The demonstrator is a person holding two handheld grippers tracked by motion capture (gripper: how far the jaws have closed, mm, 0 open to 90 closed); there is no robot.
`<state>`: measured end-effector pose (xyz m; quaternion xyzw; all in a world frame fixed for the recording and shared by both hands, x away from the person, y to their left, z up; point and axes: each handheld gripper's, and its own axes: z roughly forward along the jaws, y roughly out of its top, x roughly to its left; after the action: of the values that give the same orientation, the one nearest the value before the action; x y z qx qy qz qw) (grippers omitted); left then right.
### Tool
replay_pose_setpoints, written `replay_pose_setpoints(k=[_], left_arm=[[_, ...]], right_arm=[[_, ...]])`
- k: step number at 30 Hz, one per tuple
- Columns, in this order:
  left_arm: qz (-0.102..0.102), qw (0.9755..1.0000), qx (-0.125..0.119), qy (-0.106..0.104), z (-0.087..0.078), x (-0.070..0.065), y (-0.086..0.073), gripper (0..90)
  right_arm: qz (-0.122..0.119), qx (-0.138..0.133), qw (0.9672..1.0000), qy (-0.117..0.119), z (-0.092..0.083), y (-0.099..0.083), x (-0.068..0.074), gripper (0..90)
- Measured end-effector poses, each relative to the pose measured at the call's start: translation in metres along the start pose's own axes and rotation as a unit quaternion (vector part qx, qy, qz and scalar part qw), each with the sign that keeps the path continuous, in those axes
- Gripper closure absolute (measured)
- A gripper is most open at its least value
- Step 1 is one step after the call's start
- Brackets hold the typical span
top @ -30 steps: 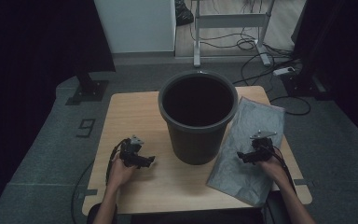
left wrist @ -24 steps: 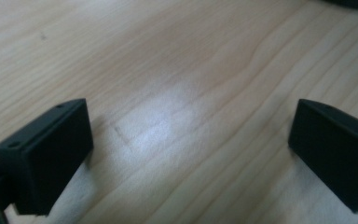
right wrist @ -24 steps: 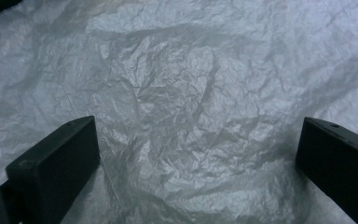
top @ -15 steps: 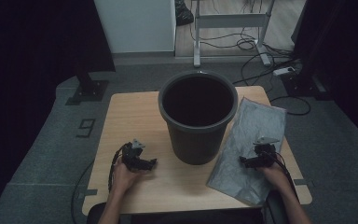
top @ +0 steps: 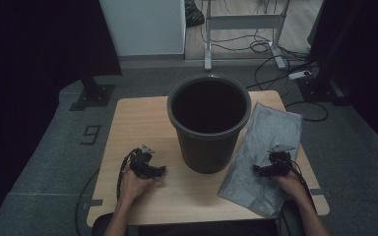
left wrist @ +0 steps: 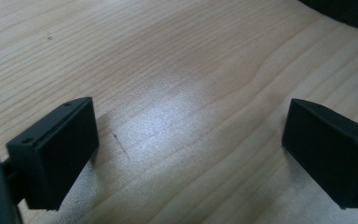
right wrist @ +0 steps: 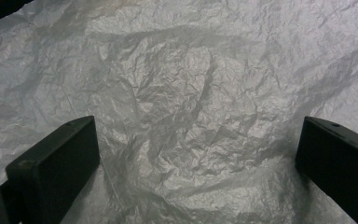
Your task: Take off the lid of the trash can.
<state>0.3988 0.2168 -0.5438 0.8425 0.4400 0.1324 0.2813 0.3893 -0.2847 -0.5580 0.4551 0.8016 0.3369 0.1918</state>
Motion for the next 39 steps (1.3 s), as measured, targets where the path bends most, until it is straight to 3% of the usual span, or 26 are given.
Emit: replay_pose_setpoints(k=[4,10,18,27,39], left_arm=[[0.002,0.9999,0.007,-0.01,-0.003,0.0,0.002,5.9],[0.0,0.9997,-0.003,-0.026,-0.012,0.003,0.007,6.8],[0.005,0.9997,0.003,-0.025,-0.02,0.01,0.014,7.8],[0.009,0.9994,-0.005,-0.034,-0.048,0.018,0.043,10.1],[0.018,0.9988,-0.016,-0.044,-0.072,0.023,0.071,12.8]], right_arm=[[0.0,0.0,1.0,0.0,0.0,0.0,0.0,0.0],[-0.001,0.0,1.0,0.001,0.0,0.0,0.0,0.0],[-0.001,0.0,1.0,0.001,0.0,0.0,0.0,0.0],[-0.001,0.0,1.0,0.001,0.0,0.0,0.0,0.0],[-0.002,-0.001,1.0,0.001,0.0,0.0,0.0,0.0]])
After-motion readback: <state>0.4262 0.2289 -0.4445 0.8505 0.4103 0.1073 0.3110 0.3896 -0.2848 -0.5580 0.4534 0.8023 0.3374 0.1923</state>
